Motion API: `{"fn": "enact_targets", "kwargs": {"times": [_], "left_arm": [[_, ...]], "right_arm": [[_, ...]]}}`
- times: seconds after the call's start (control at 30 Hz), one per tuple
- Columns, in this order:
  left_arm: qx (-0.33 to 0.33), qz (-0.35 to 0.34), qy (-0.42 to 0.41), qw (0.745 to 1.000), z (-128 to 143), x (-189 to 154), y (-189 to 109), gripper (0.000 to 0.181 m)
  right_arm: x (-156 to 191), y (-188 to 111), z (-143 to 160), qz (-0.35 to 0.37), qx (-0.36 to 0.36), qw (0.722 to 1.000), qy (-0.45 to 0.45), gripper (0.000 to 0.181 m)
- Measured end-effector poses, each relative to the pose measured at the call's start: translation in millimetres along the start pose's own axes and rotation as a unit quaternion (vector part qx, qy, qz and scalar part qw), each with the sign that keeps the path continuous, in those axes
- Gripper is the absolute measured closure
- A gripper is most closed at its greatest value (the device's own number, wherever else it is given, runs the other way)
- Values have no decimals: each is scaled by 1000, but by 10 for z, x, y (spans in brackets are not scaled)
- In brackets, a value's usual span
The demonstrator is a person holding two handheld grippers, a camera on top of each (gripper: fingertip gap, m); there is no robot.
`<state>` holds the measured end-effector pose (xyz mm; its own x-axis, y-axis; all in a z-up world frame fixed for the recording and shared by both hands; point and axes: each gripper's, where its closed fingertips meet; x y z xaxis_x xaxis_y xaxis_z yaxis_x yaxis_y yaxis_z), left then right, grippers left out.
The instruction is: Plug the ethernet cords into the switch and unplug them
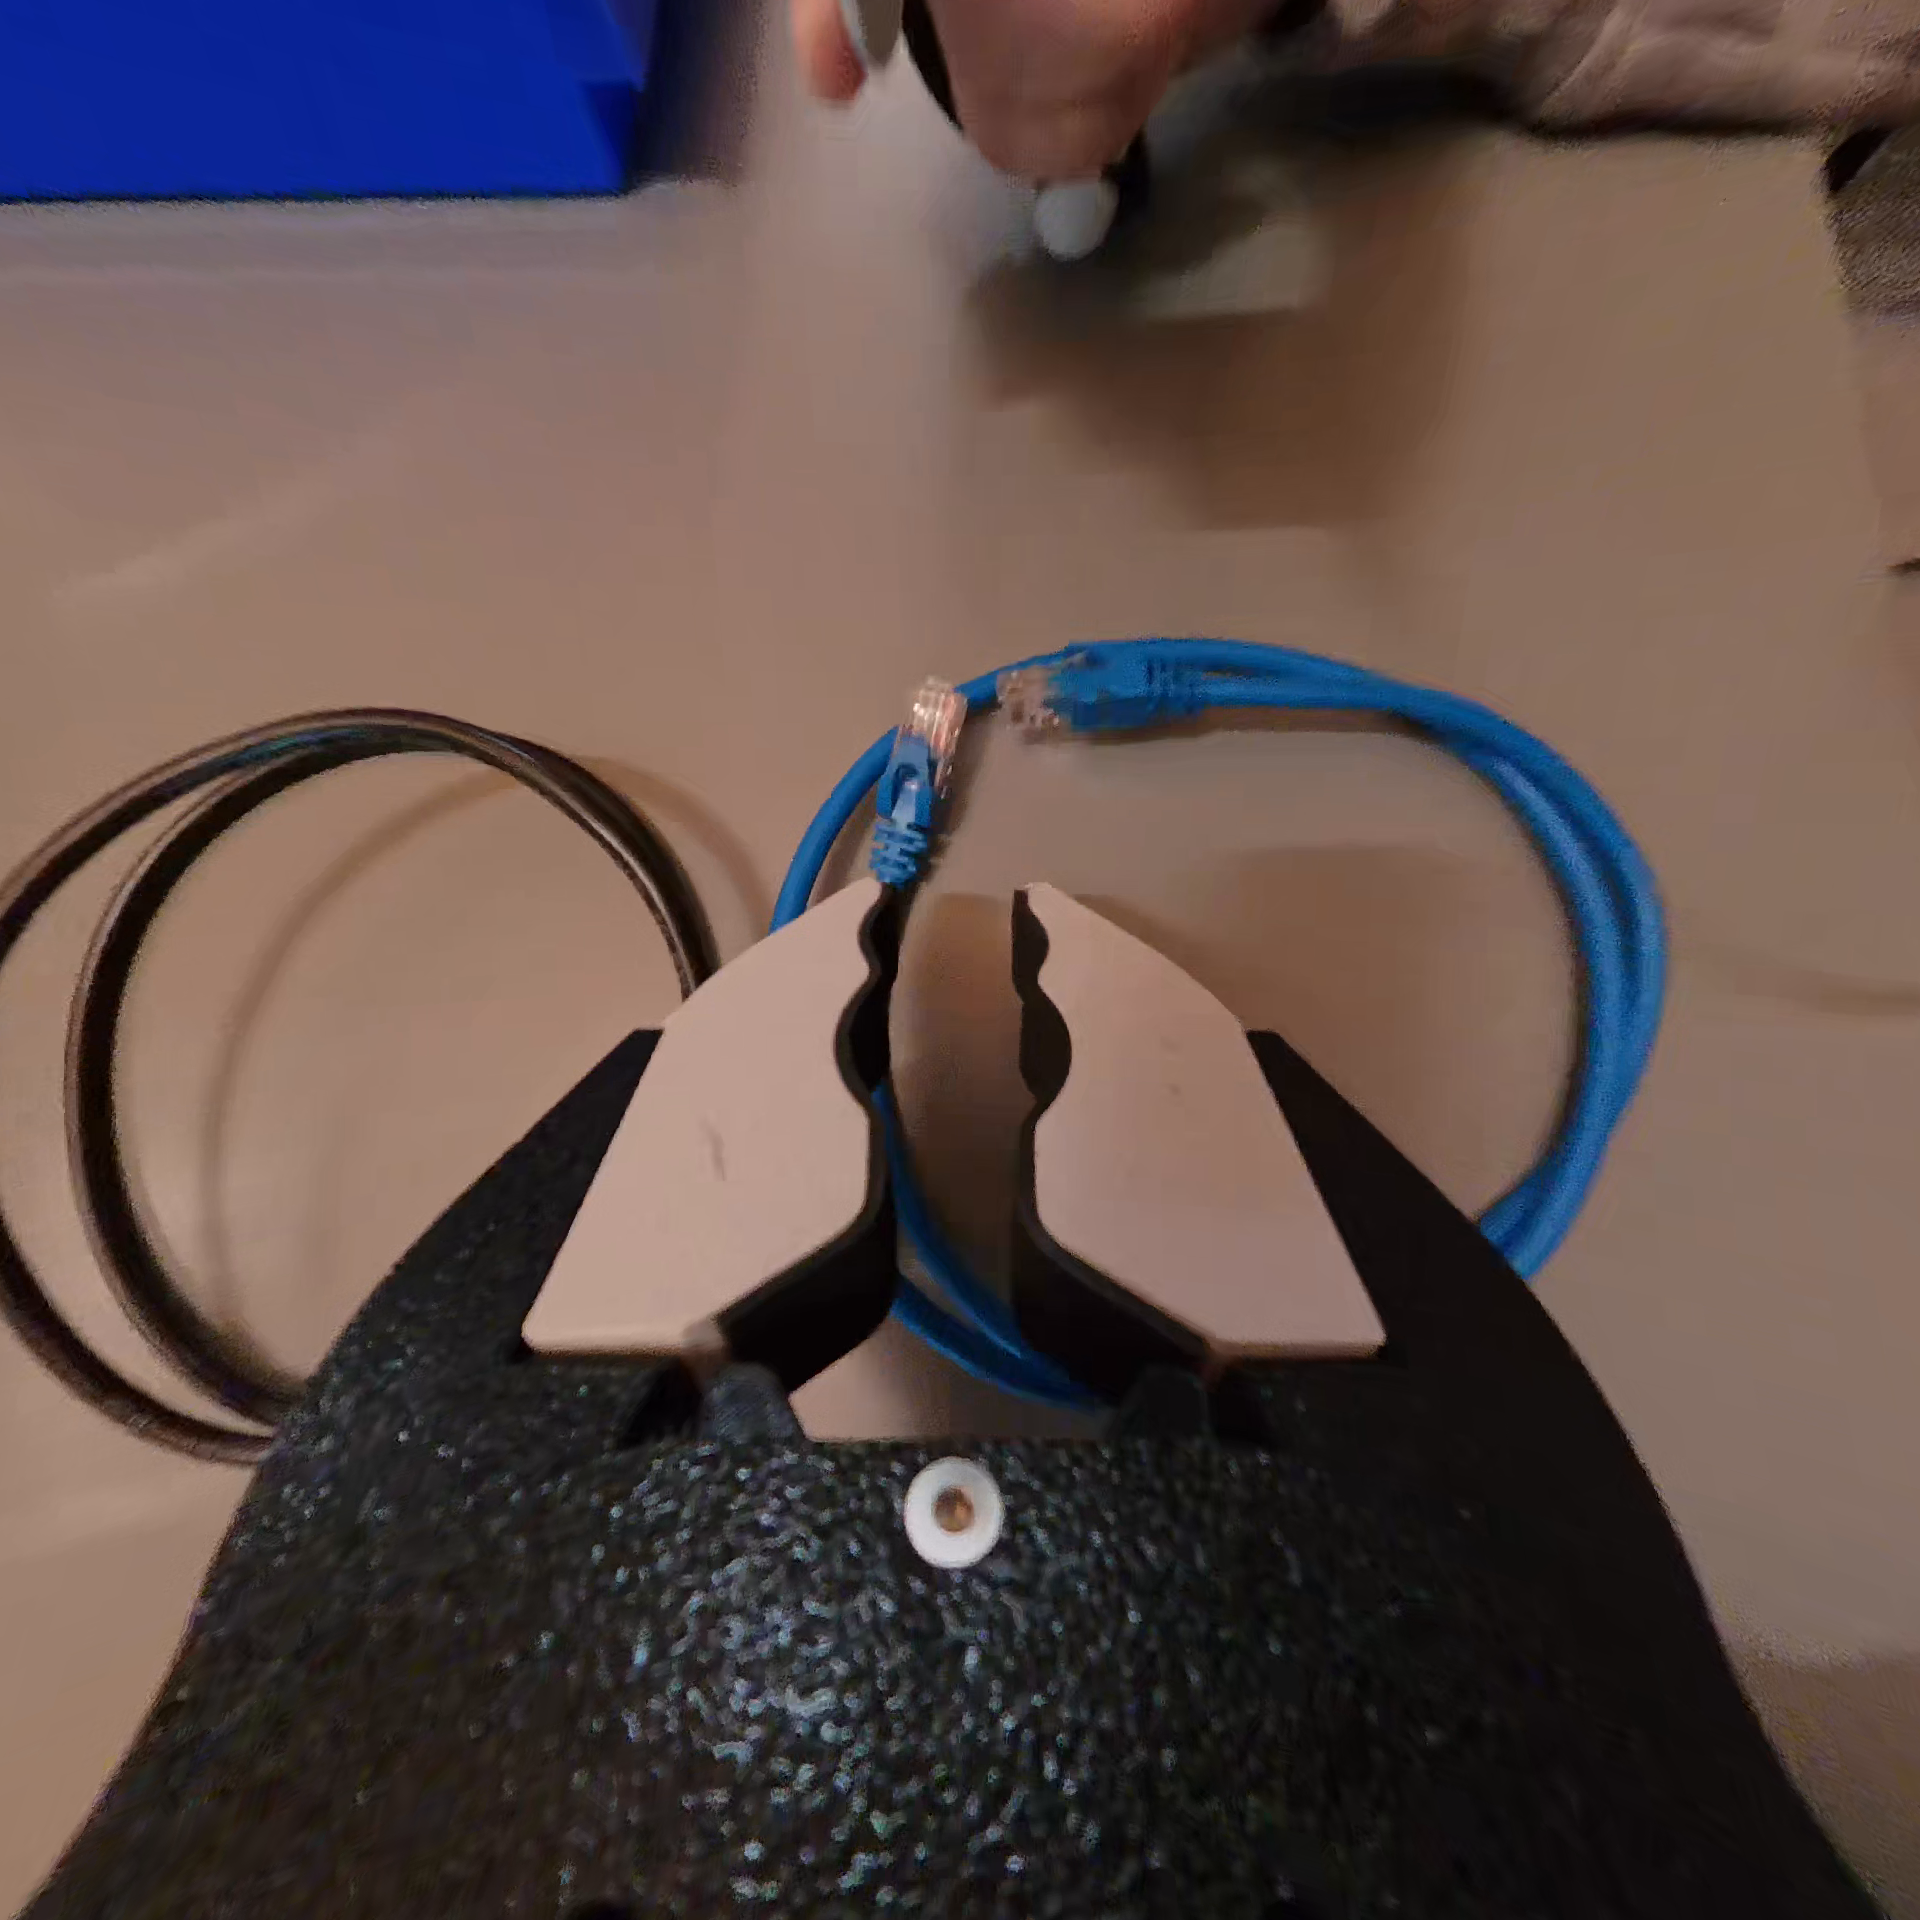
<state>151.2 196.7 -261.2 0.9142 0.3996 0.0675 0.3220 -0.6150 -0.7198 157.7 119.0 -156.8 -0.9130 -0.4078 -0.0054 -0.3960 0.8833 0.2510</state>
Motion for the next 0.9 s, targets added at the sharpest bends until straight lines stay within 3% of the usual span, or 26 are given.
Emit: {"fn": "enact_targets", "kwargs": {"times": [0.23,0.5,0.77,0.9], "left_arm": [[-36,-9,-2,999,59,144,150,161],[29,-11,67,997,80,144,294,167],[-8,-2,-17,1000,41,119,345,172],[47,-19,-39,998,80,158,161,172]], "right_arm": [[37,53,73,-7,29,1000,-10,118],[31,47,66,-8,26,1000,-4,118],[40,57,83,-11,33,999,-6,118],[37,78,110,-5,43,999,-12,118]]}}
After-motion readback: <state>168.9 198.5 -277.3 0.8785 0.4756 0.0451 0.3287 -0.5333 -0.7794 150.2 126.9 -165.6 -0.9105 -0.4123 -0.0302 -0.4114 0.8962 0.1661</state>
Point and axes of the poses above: each gripper's, where its closed fingertips meet, y out along the fingers, z out of its underside, x = y × z across the jaws, and after that the axes turned 2 degrees about -x, right-handed
